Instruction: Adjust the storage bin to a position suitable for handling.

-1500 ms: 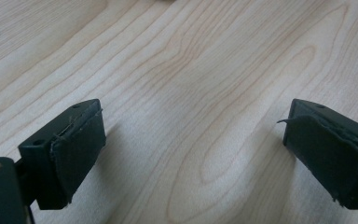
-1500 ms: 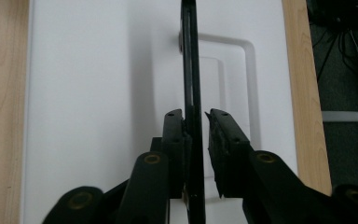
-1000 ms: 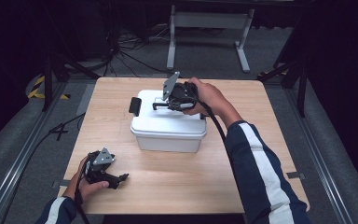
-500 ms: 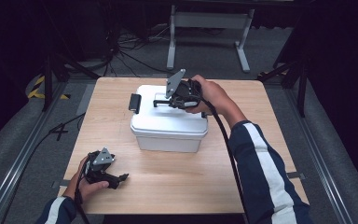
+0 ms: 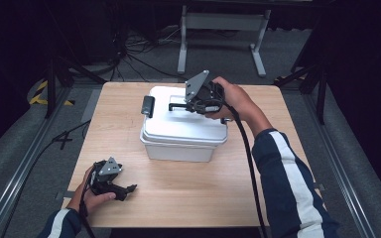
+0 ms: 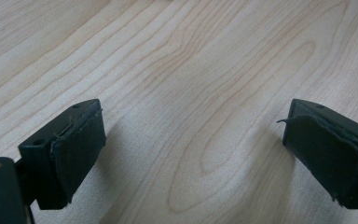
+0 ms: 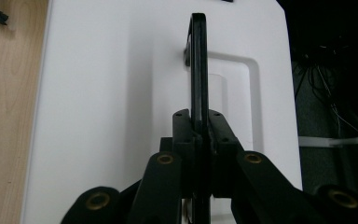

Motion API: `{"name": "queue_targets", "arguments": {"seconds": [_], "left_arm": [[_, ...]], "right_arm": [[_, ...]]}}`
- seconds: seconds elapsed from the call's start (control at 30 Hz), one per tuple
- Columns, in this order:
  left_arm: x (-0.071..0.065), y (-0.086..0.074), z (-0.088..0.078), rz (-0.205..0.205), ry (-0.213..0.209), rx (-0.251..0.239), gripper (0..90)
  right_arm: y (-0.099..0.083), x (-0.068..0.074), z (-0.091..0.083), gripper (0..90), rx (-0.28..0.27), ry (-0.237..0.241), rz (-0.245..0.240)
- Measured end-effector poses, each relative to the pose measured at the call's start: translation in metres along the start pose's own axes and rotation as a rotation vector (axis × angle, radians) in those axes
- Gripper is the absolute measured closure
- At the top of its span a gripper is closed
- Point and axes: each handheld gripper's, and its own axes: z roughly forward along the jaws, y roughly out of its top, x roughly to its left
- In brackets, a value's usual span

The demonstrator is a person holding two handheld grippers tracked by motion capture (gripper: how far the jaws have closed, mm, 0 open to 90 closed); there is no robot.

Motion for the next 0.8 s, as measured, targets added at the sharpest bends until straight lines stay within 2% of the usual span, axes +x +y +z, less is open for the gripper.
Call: {"name": "queue_targets", "arguments": {"seconds": [0.47,0.8], "left_arm": [[0.000,0.000,0.000,0.001,0.000,0.000,6.2],[0.000,0.000,0.000,0.001,0.000,0.000,6.2]], "right_arm": [[-0.014,-0.001,-0.015,84.4,-0.004,-0.008,0.021],[-0.036,-0.002,-0.034,84.4,-0.014,-0.025,0.054]]}}
